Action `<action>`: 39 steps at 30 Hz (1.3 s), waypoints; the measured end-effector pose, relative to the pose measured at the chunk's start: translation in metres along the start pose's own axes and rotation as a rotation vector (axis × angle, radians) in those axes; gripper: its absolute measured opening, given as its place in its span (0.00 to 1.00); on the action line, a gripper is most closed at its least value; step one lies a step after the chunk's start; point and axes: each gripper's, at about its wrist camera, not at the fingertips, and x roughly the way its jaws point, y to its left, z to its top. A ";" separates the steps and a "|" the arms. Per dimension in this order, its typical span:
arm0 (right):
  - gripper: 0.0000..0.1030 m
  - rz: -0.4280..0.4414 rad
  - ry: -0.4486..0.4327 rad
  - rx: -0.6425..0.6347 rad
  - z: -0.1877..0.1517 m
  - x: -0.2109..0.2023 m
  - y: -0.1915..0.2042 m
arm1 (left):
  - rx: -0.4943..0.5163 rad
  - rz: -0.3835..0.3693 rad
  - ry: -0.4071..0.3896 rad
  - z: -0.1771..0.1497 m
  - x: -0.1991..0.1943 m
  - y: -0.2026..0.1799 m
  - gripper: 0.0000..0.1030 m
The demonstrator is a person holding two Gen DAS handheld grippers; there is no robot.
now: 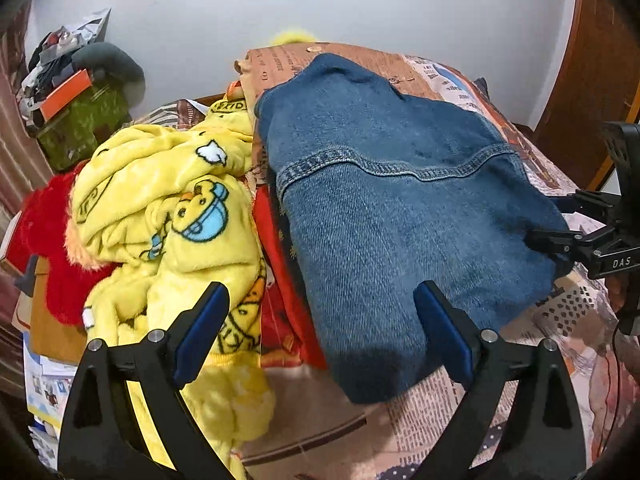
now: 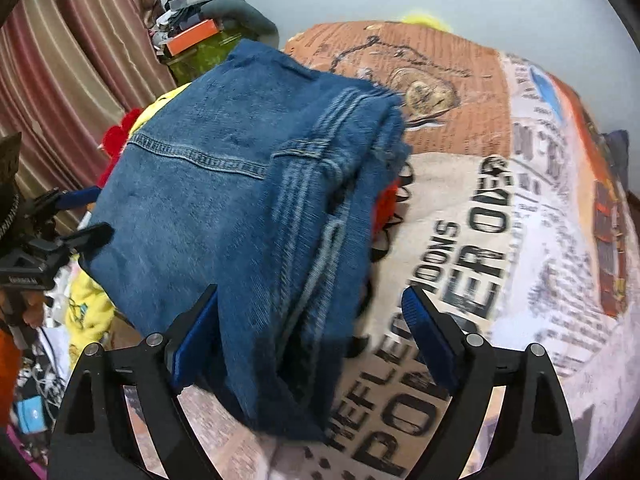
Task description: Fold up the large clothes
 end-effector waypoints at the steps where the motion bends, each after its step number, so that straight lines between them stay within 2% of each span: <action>1: 0.85 -0.014 -0.007 -0.005 -0.003 -0.006 -0.003 | -0.003 -0.003 0.000 -0.001 -0.003 0.000 0.93; 6: 0.85 -0.062 -0.009 0.024 -0.018 -0.027 -0.017 | -0.012 0.049 -0.018 -0.011 -0.028 0.001 0.92; 8: 0.85 -0.093 -0.015 0.049 -0.021 -0.038 -0.017 | -0.013 0.113 -0.019 -0.018 -0.038 0.003 0.92; 10: 0.85 -0.109 -0.033 0.056 -0.021 -0.049 -0.016 | -0.031 0.107 -0.013 -0.025 -0.048 0.004 0.91; 12: 0.85 -0.085 -0.060 0.064 -0.021 -0.067 -0.011 | -0.055 0.093 -0.014 -0.028 -0.058 0.002 0.90; 15: 0.85 -0.051 -0.118 0.074 -0.021 -0.094 0.002 | -0.067 0.093 -0.063 -0.027 -0.082 -0.011 0.90; 19: 0.85 -0.022 -0.215 0.045 -0.020 -0.134 0.029 | -0.062 0.069 -0.183 -0.018 -0.130 -0.038 0.90; 25: 0.85 -0.005 -0.385 -0.012 -0.026 -0.194 0.068 | -0.015 0.088 -0.407 -0.012 -0.214 -0.082 0.90; 33: 0.85 -0.005 -0.604 -0.049 -0.048 -0.264 0.104 | -0.018 0.086 -0.627 -0.033 -0.295 -0.121 0.90; 39: 0.85 -0.023 -0.739 -0.063 -0.069 -0.298 0.125 | -0.032 0.087 -0.749 -0.057 -0.335 -0.142 0.90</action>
